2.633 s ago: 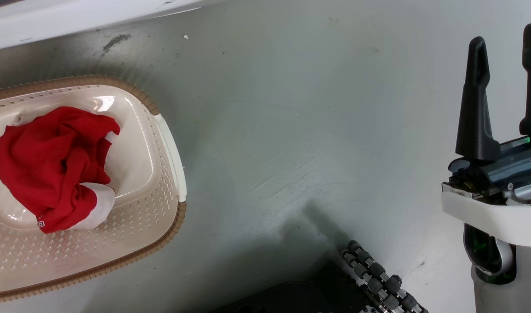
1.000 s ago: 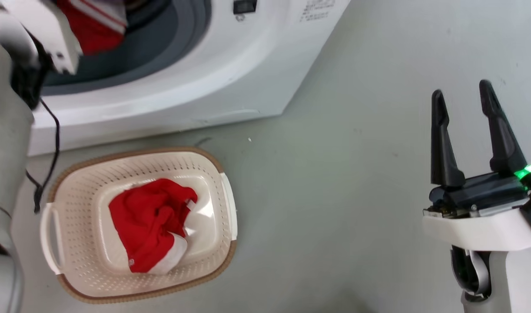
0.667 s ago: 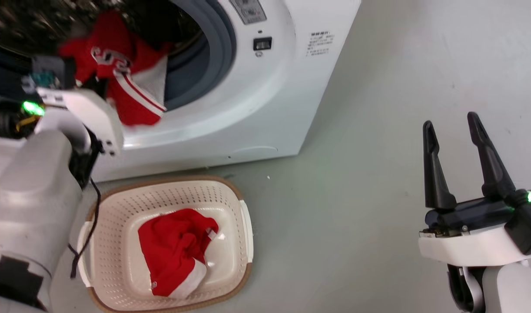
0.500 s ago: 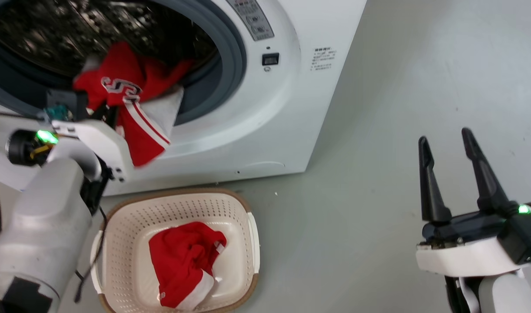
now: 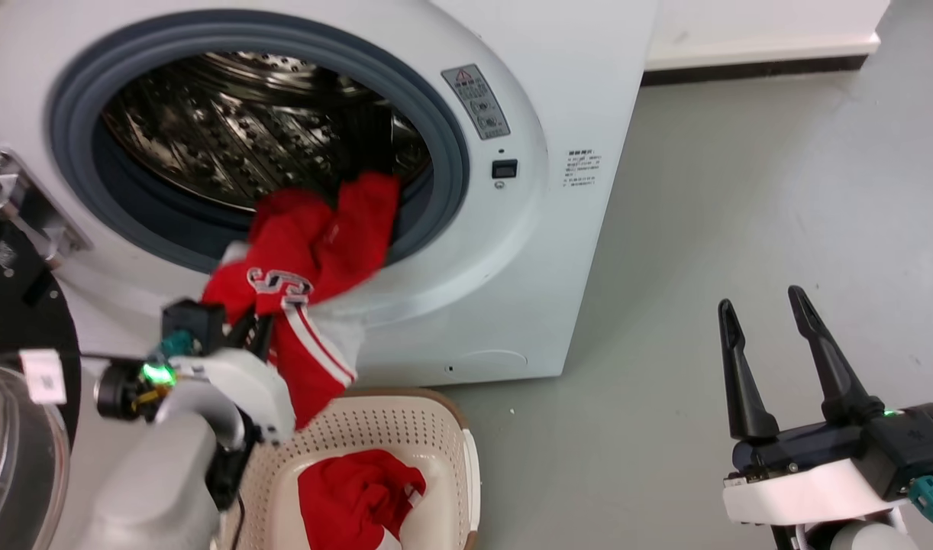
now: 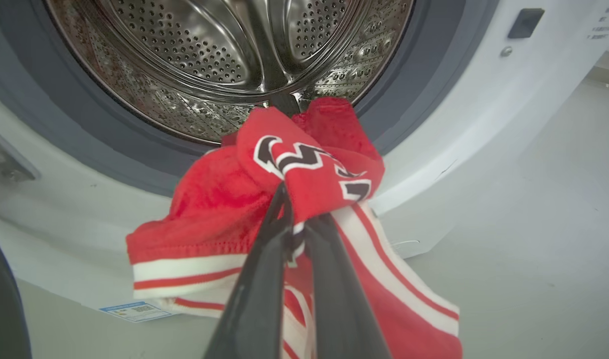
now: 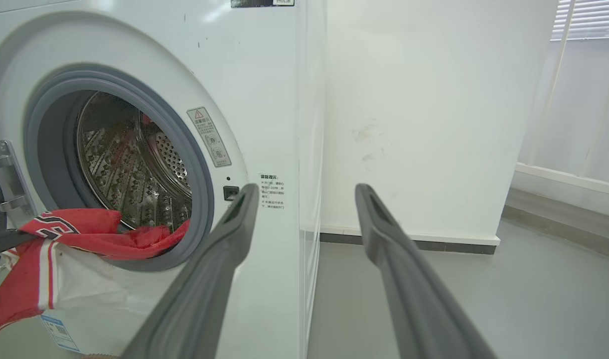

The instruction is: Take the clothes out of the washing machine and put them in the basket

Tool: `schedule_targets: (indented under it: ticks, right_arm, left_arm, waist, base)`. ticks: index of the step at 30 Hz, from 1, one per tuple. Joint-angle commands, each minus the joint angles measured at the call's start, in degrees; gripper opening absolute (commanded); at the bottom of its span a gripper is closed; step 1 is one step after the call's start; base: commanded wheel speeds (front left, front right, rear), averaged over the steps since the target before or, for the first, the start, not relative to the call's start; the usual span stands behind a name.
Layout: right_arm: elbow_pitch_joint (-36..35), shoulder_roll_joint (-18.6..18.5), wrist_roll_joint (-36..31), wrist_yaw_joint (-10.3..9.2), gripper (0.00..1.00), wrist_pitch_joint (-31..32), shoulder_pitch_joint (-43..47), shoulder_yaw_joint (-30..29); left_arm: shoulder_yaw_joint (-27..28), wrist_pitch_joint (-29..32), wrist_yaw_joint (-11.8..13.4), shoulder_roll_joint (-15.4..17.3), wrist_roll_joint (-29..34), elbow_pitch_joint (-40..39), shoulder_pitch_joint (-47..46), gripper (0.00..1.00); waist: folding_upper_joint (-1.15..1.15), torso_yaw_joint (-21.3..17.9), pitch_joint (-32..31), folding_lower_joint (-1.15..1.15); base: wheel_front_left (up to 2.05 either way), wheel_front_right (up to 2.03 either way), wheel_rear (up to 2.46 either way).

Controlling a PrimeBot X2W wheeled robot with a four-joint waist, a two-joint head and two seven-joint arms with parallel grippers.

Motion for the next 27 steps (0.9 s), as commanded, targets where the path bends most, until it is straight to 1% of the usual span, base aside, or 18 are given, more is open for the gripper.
schedule_targets:
  ticks: [1,6,12,21,27]
  right_arm:
    - [0.2,0.0,-0.53,-0.04,1.0,-0.11,1.12,-0.09]
    - [0.6,0.0,-0.39,-0.04,1.0,-0.11,2.35,-0.16]
    - [0.59,0.01,-0.19,-0.04,1.0,-0.11,2.88,0.32]
    - [0.45,0.01,0.23,-0.04,1.0,-0.11,1.54,0.37]
    - [-0.17,0.01,0.38,-0.04,1.0,-0.11,-0.16,0.3]
  left_arm:
    - [-0.03,-0.42,0.45,-0.71,0.69,-1.21,2.08,0.0]
    - [0.19,-0.43,0.98,-1.4,1.25,-4.15,8.53,0.0]
    - [0.39,-0.43,0.97,-2.22,0.95,-4.36,13.23,0.0]
    - [-1.38,-0.38,-0.82,-4.18,1.12,-0.5,16.38,0.0]
    - [-1.12,-0.38,-1.85,-5.17,0.76,3.5,14.75,0.0]
  waist:
    - [0.0,0.57,-1.5,0.01]
    - [0.0,1.2,-3.57,0.01]
    - [0.0,1.06,-4.01,0.01]
    - [0.0,-0.72,-1.97,0.01]
    - [0.0,-1.62,1.41,0.01]
  base:
    - [0.0,0.0,0.0]
    - [0.0,0.0,0.0]
    - [0.0,0.0,0.0]
    - [0.0,0.0,0.0]
    - [0.0,0.0,0.0]
